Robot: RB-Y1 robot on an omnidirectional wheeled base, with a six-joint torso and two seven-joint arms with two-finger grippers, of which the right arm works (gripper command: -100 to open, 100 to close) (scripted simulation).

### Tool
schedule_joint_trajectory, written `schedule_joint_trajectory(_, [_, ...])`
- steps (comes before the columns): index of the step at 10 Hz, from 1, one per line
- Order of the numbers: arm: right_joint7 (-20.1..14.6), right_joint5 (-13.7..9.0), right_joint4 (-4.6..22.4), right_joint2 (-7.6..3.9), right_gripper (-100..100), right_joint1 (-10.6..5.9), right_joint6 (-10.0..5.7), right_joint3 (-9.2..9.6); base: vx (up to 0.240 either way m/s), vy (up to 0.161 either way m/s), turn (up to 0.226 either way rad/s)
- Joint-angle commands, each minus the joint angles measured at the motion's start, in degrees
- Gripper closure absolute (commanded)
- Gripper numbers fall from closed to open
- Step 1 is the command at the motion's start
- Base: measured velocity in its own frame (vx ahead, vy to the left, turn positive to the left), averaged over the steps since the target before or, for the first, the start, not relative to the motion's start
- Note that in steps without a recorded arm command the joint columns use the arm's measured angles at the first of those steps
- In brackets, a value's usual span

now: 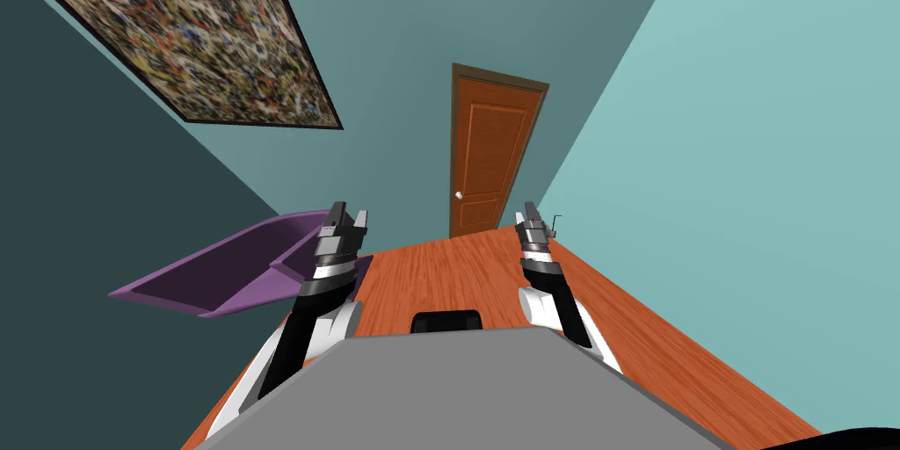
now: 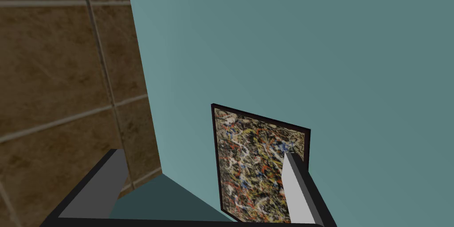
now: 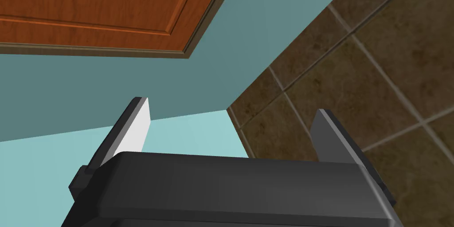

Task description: Pull the door open

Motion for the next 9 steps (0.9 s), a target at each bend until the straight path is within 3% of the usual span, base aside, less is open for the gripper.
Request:
schedule_joint_trajectory(1, [1.2,0.58,1.67,-0.42,-100,-0.55,-0.51,-0.22,0.051,0.004,0.007])
schedule_joint_trajectory(9, [8.39,4.04,11.57,-2.14,-100,-3.81,-3.56,-1.54,0.11,0.007,0.008])
